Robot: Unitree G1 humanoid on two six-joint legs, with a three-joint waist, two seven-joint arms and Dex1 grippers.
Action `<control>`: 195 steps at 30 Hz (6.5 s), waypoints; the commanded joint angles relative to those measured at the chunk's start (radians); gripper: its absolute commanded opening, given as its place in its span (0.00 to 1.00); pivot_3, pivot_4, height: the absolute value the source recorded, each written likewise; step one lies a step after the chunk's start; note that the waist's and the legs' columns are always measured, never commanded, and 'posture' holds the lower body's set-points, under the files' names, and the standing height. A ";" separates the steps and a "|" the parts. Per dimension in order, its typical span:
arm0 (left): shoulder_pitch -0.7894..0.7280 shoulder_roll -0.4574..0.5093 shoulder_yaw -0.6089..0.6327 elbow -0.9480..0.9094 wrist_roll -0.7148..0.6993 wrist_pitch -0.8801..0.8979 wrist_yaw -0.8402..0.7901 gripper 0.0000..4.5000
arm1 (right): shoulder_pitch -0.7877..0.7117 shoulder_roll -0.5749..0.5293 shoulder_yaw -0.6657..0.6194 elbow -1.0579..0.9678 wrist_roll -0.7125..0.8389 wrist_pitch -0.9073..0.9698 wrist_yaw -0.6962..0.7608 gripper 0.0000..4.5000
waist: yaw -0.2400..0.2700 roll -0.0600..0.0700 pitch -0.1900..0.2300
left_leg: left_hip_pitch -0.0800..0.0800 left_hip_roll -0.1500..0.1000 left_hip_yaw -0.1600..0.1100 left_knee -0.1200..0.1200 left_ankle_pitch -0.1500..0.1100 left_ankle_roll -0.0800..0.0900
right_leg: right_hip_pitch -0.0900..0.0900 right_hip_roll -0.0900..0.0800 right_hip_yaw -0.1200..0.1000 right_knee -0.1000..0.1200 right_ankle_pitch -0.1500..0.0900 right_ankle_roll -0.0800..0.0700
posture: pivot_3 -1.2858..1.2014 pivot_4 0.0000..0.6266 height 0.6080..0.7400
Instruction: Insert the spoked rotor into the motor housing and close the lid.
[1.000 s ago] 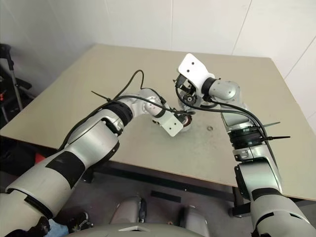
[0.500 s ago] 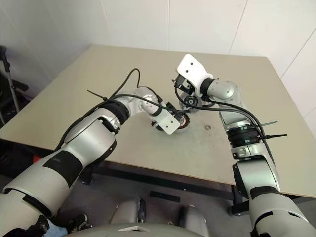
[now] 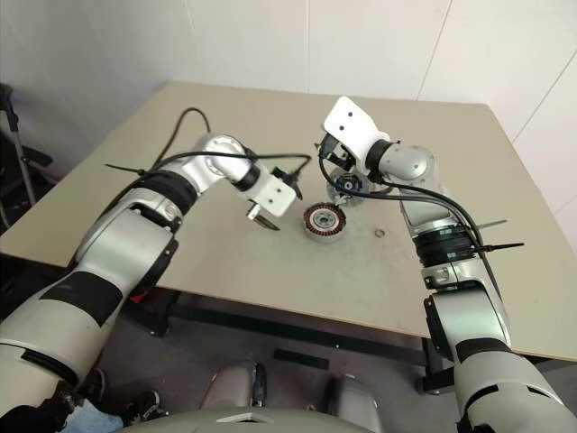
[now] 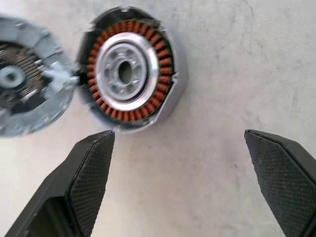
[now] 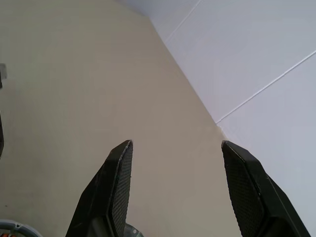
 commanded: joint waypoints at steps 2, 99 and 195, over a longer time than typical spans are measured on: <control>0.071 0.097 0.147 -0.105 -0.164 0.108 0.004 1.00 | 0.011 -0.079 -0.060 -0.039 0.003 0.014 0.000 0.71 | 0.000 0.000 0.000 | 0.000 0.000 0.000 0.000 0.000 -0.001 | 0.000 0.000 0.000 0.000 0.000 0.000 | 0.52 0.00 1.00; 0.843 0.081 0.445 -1.073 -0.713 1.004 0.523 1.00 | 0.401 -0.100 -0.118 -0.133 0.225 0.194 0.190 0.15 | -0.056 0.002 -0.001 | 0.025 0.000 0.001 -0.016 0.001 -0.004 | 0.026 0.002 -0.001 -0.022 0.001 0.003 | 0.52 0.00 1.00; 0.864 0.064 0.418 -1.035 -0.643 0.944 0.568 1.00 | -0.247 -0.037 -0.466 0.820 0.354 0.186 -0.180 0.57 | -0.055 0.003 -0.002 | 0.011 -0.001 0.002 -0.013 0.003 -0.006 | 0.009 0.002 0.000 -0.012 0.002 -0.002 | 0.52 0.00 1.00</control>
